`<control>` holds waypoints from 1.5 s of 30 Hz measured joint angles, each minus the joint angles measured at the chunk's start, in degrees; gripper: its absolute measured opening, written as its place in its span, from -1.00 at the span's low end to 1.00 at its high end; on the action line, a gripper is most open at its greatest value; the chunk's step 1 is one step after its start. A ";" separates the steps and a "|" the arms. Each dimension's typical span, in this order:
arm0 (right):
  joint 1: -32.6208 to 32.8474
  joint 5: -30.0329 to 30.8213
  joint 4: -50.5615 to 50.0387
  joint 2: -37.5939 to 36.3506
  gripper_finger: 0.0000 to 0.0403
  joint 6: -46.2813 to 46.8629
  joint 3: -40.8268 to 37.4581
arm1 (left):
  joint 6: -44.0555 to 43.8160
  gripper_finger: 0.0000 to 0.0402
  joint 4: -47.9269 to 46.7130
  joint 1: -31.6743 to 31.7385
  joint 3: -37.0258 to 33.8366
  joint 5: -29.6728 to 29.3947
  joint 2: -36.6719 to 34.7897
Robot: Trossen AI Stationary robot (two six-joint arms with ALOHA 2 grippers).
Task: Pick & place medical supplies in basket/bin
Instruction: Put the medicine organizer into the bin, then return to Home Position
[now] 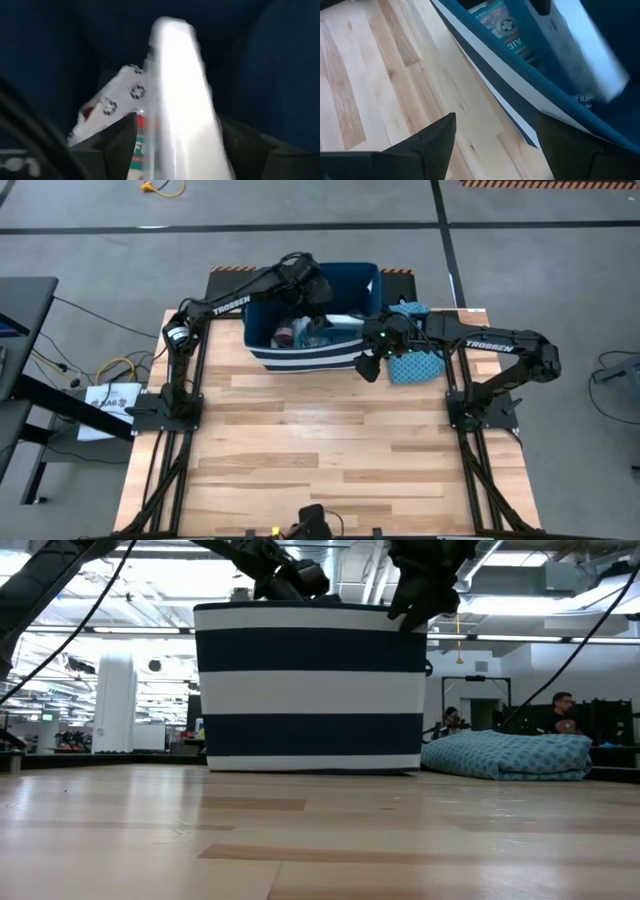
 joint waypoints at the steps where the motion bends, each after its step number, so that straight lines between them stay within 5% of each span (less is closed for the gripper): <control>1: 0.00 0.02 -0.11 0.00 0.32 0.00 0.01 | 0.27 0.24 0.12 -0.57 0.46 -1.66 0.00; 6: 0.02 0.02 -1.01 0.00 0.32 -0.02 0.02 | 5.59 0.42 -6.47 -2.73 7.46 -10.72 0.00; 13: 0.02 0.06 -0.71 0.00 0.32 0.00 0.02 | 7.31 0.45 -18.82 -3.36 25.25 -10.70 -0.08; 25: 2.98 0.26 10.19 -2.34 0.32 -0.46 0.02 | -4.60 0.45 -11.66 -8.72 16.28 -9.48 -21.11; 31: 5.71 -0.23 13.86 -6.81 0.32 -0.83 0.04 | -10.27 0.45 -3.53 -18.27 1.51 -9.57 -33.42; 38: 10.32 -12.30 15.11 -11.23 0.32 -2.98 0.04 | -21.81 0.45 11.44 -25.19 -25.98 -11.80 -49.42; 45: 17.16 -10.11 23.99 -16.71 0.32 -0.12 -7.46 | -28.93 0.45 27.48 -27.27 -51.53 -16.30 -68.51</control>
